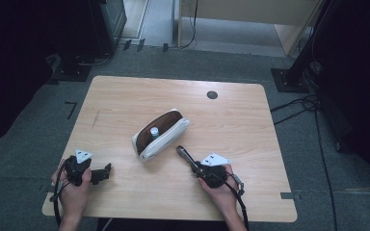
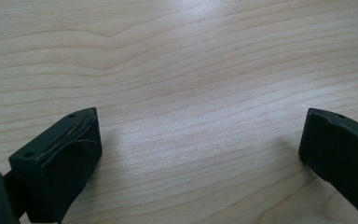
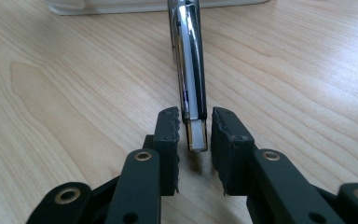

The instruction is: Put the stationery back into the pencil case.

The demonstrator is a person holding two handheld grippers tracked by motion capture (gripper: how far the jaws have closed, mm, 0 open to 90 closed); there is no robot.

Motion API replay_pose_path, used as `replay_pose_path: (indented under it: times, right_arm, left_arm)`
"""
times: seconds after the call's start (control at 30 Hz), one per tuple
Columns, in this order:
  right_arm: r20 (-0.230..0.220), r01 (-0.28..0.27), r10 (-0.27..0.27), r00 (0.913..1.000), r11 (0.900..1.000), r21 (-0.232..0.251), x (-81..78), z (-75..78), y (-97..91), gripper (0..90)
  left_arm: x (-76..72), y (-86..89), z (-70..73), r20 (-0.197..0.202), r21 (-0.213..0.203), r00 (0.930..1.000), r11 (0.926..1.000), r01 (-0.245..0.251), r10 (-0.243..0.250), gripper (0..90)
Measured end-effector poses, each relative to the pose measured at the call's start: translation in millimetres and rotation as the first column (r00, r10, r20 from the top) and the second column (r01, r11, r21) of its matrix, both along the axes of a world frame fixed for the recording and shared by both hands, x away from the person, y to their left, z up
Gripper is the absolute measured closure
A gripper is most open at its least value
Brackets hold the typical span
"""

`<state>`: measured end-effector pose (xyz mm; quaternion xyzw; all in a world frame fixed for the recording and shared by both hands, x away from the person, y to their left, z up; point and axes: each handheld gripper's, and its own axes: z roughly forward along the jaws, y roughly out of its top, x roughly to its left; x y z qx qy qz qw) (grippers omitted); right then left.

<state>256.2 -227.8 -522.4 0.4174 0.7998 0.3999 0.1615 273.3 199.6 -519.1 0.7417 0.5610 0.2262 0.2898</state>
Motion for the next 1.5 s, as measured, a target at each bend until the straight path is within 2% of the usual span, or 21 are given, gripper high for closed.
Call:
replay_pose_path:
  times: [0.3, 0.33, 0.37, 0.6, 0.67, 0.97, 1.0, 1.07, 1.2, 1.23, 1.27, 1.33, 1.4, 1.5]
  right_arm:
    - [0.005, 0.009, -0.009, 0.9999, 0.9999, 0.006, 5.9, 0.7, 5.0, 72.5]
    - [0.003, 0.005, -0.005, 1.0000, 1.0000, 0.000, 7.1, 0.4, 6.3, 77.6]
    - [0.003, -0.001, 0.001, 1.0000, 1.0000, -0.001, 7.1, 0.3, 6.9, 78.7]
    - [0.023, -0.014, 0.013, 0.9996, 0.9998, 0.014, 3.7, 2.7, 8.8, 79.4]
    - [0.039, -0.018, 0.016, 0.9991, 0.9991, 0.039, 1.8, 10.2, 7.1, 79.4]
    - [0.102, -0.036, 0.028, 0.9944, 0.9964, 0.077, 3.5, 49.9, 3.3, 79.4]
    - [0.102, -0.036, 0.028, 0.9944, 0.9964, 0.077, 3.5, 49.9, 3.3, 79.4]
    - [0.117, -0.038, 0.027, 0.9927, 0.9950, 0.092, 7.0, 61.4, 4.2, 79.4]
    - [0.136, -0.046, 0.033, 0.9901, 0.9947, 0.092, 13.2, 73.9, 6.8, 79.4]
    - [0.149, -0.053, 0.039, 0.9881, 0.9944, 0.091, 17.5, 81.6, 9.6, 79.3]
    - [0.149, -0.053, 0.039, 0.9881, 0.9944, 0.091, 17.5, 81.6, 9.6, 79.3]
    - [0.158, -0.071, 0.057, 0.9857, 0.9941, 0.082, 25.4, 91.8, 16.8, 79.3]
    - [0.154, -0.080, 0.067, 0.9858, 0.9936, 0.080, 28.6, 94.4, 19.6, 79.3]
    - [0.147, -0.084, 0.073, 0.9864, 0.9939, 0.071, 41.5, 101.0, 29.9, 79.2]
  left_arm:
    - [0.0, 0.0, 0.0, 0.000, 0.000, 1.0000, 1.0000, 0.000, 0.000, 0.0]
    - [0.0, 0.0, 0.0, 0.000, -0.001, 1.0000, 1.0000, -0.001, 0.001, 0.0]
    - [0.0, 0.0, 0.0, 0.000, 0.000, 1.0000, 1.0000, 0.000, 0.000, 0.0]
    - [0.0, 0.0, 0.0, 0.000, 0.000, 1.0000, 1.0000, 0.000, 0.000, 0.0]
    - [0.0, 0.0, 0.0, -0.001, 0.000, 1.0000, 1.0000, 0.000, 0.000, 0.0]
    - [0.0, 0.0, 0.0, 0.000, 0.000, 1.0000, 1.0000, 0.000, 0.000, 0.0]
    - [0.0, 0.0, 0.0, 0.000, 0.000, 1.0000, 1.0000, 0.000, 0.000, 0.0]
    - [0.0, 0.0, 0.0, 0.000, 0.000, 1.0000, 1.0000, 0.000, 0.000, 0.0]
    - [0.0, 0.0, 0.0, 0.000, 0.000, 1.0000, 1.0000, 0.000, 0.000, 0.0]
    - [0.0, 0.0, 0.0, 0.000, 0.000, 1.0000, 1.0000, 0.000, 0.000, 0.0]
    - [0.0, 0.0, 0.0, 0.000, 0.000, 1.0000, 1.0000, 0.000, 0.000, 0.0]
    - [0.0, 0.0, 0.0, 0.000, 0.000, 1.0000, 1.0000, 0.000, 0.000, 0.0]
    - [0.0, -0.1, 0.0, 0.001, -0.002, 1.0000, 1.0000, -0.001, 0.001, 0.0]
    - [0.0, 0.1, 0.0, 0.000, 0.000, 1.0000, 1.0000, 0.001, -0.001, 0.0]
